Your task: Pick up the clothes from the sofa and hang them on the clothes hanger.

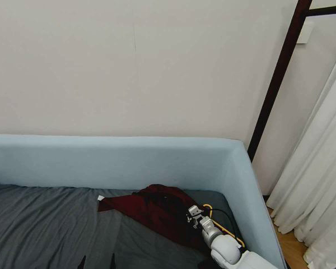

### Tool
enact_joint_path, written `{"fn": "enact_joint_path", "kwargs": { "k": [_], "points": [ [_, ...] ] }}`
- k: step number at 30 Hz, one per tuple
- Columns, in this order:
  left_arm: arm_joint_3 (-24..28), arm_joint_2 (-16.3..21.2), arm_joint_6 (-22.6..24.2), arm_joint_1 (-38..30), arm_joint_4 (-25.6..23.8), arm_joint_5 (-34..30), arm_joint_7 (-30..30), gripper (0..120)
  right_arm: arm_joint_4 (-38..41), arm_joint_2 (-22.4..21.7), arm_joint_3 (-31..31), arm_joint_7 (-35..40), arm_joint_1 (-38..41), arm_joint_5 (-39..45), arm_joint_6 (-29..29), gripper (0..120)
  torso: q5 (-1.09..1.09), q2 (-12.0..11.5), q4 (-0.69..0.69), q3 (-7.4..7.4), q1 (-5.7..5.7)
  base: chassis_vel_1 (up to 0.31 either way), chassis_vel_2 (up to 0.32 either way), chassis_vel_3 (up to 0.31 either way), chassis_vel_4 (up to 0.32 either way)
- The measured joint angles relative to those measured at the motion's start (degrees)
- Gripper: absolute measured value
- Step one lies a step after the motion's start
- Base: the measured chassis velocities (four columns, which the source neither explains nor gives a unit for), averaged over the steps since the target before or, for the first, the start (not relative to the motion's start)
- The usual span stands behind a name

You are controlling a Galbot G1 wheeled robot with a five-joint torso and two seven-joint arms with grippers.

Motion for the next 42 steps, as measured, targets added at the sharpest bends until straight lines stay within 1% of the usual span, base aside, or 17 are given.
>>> {"fn": "enact_joint_path", "kwargs": {
  "k": [1,5,6,8,10,11,14,16,19,21,22,25,28,34,37,38,42],
  "points": [
    [0.0,0.0,0.0,0.0,0.0,0.0,0.0,99,0.0,0.0,0.0,0.0,0.0,0.0,0.0,0,0.0,0.0,0.0,0.0,0.0,0.0,0.0,0.0,0.0],
    [1.03,1.94,1.58,-2.64,-0.08,-0.52,0.41,99,10.69,-7.43,1.52,0.66,-1.94,2.89,-1.49,0,0.0,0.0,0.0,0.0,0.0,0.0,0.0,0.0,0.0],
    [1.03,1.94,1.58,-2.64,-0.08,-0.52,0.41,99,10.69,-7.43,1.52,0.66,-1.94,2.89,-1.49,0,0.0,0.0,0.0,0.0,0.0,0.0,0.0,0.0,0.0],
    [1.91,3.03,2.29,-3.96,0.05,-0.63,0.49,99,14.16,-10.2,2.54,0.73,-2.98,4.06,-1.83,0,0.01,0.0,-0.01,0.0,0.0,0.0,0.0,0.0,0.0],
    [3.43,4.96,3.28,-6.0,0.3,-0.99,0.66,99,18.15,-13.22,3.66,0.74,-3.68,5.81,-2.21,0,0.0,0.01,-0.01,0.0,0.0,0.0,0.0,0.0,0.0],
    [3.43,4.96,3.28,-6.0,0.3,-0.99,0.66,99,18.15,-13.22,3.66,0.74,-3.68,5.81,-2.21,0,0.0,0.01,-0.01,0.0,0.0,0.0,0.0,0.0,0.0],
    [7.25,8.65,4.44,-10.95,2.07,-1.78,0.59,99,22.25,-16.34,5.02,0.66,-3.7,8.01,-2.58,0,-0.01,0.0,0.0,0.0,0.0,0.0,0.0,0.0,0.0],
    [10.56,10.9,5.45,-14.48,3.3,-2.83,0.59,99,23.5,-17.51,5.42,0.57,-3.18,9.04,-2.61,0,-0.01,0.0,-0.01,0.0,0.0,0.0,0.0,0.0,0.0],
    [12.64,12.38,6.08,-17.05,4.47,-3.87,0.66,99,24.03,-17.72,4.88,0.55,-0.92,10.61,-2.75,0,-0.02,0.01,-0.04,0.0,0.0,0.0,0.0,0.0,0.0],
    [14.92,13.74,6.39,-19.04,5.73,-4.57,0.77,99,24.67,-17.54,4.4,0.4,0.87,12.23,-2.99,0,0.01,0.0,0.07,0.01,0.0,0.0,0.0,0.0,0.0],
    [14.92,13.74,6.39,-19.04,5.73,-4.57,0.77,99,24.67,-17.54,4.4,0.4,0.87,12.23,-2.99,0,0.01,0.0,0.07,0.01,0.0,0.0,0.0,0.0,0.0],
    [20.36,15.57,6.49,-24.19,9.39,-4.99,0.96,99,26.91,-18.23,4.96,0.36,0.97,13.52,-3.37,0,0.0,0.0,0.01,0.0,0.0,0.0,0.0,0.0,0.0],
    [22.93,15.21,6.5,-27.33,11.59,-5.02,0.34,99,28.17,-19.1,5.58,0.37,0.42,14.01,-3.6,0,-0.01,0.0,-0.02,0.01,0.0,0.0,0.0,0.0,0.0],
    [25.55,11.87,7.13,-34.54,16.13,-4.95,-0.79,99,30.79,-21.1,6.93,0.48,0.4,16.23,-4.16,0,0.0,0.0,0.01,0.01,0.0,0.0,0.0,0.0,0.0],
    [27.92,10.09,8.5,-39.72,18.99,-4.88,-1.22,98,32.77,-23.13,8.25,0.67,0.34,17.75,-4.51,0,-0.01,0.0,-0.02,0.0,0.0,0.0,0.0,0.0,0.0],
    [27.92,10.09,8.5,-39.72,18.99,-4.88,-1.22,98,32.77,-23.13,8.25,0.67,0.34,17.75,-4.51,0,-0.01,0.0,-0.02,0.0,0.0,0.0,0.0,0.0,0.0],
    [30.7,9.78,9.47,-43.58,22.45,-4.56,-1.18,99,34.55,-24.15,9.93,0.85,0.18,19.32,-4.95,0,0.0,0.0,0.0,0.01,0.0,0.0,0.0,0.0,0.0]
  ]
}}
